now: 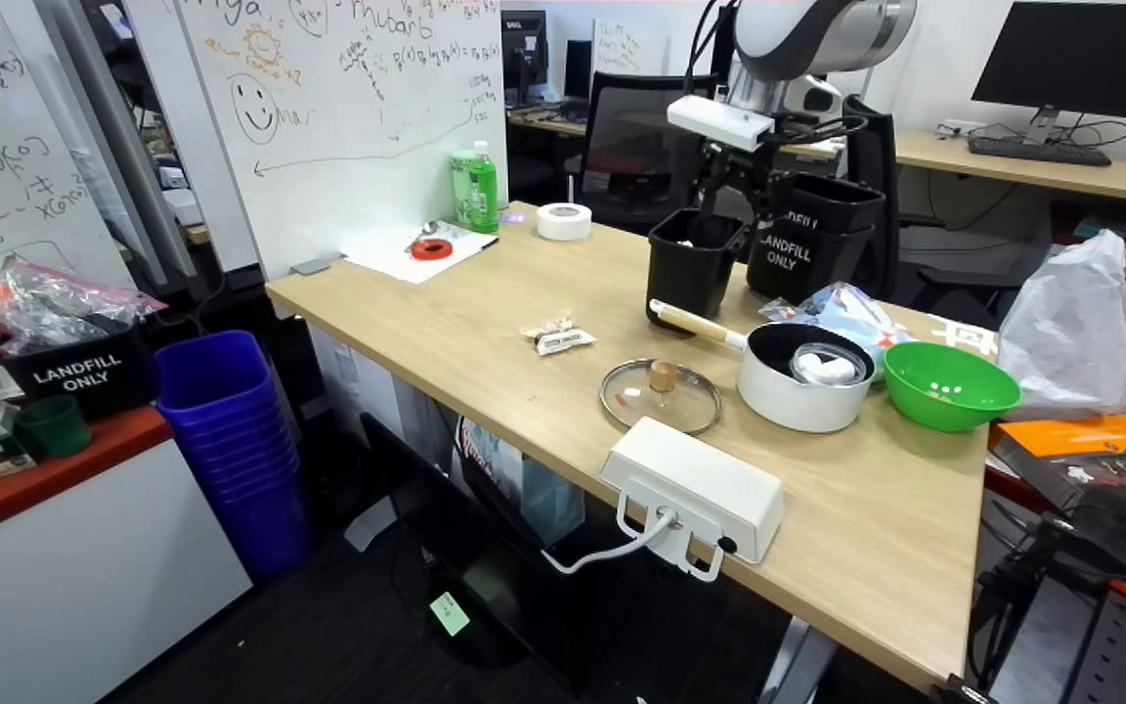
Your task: Stack the lone bin with the rest of the bins
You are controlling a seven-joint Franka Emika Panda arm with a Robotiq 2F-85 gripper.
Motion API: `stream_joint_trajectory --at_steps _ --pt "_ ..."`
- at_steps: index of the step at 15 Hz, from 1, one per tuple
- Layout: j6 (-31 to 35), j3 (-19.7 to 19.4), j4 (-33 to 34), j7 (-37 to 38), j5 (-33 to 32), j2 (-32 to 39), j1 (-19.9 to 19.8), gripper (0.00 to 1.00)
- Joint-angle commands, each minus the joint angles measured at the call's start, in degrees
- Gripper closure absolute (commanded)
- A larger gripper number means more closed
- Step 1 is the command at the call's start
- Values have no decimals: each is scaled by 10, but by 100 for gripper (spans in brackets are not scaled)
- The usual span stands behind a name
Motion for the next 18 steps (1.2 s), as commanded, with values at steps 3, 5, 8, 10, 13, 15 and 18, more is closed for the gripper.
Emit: stream_joint_trajectory --at_steps 3,5,8,10,13,15,18 --pt "-17 -21 57 23 5 54 5 0" --pt "-16 -23 71 27 7 70 4 0" --pt "-9 -30 86 44 2 88 9 0" --pt "-7 -36 93 60 -7 97 15 0" --pt "-5 -37 100 68 -7 106 15 0" --pt "3 -41 104 78 -11 110 18 0" --pt "1 -38 116 85 -9 119 18 0"
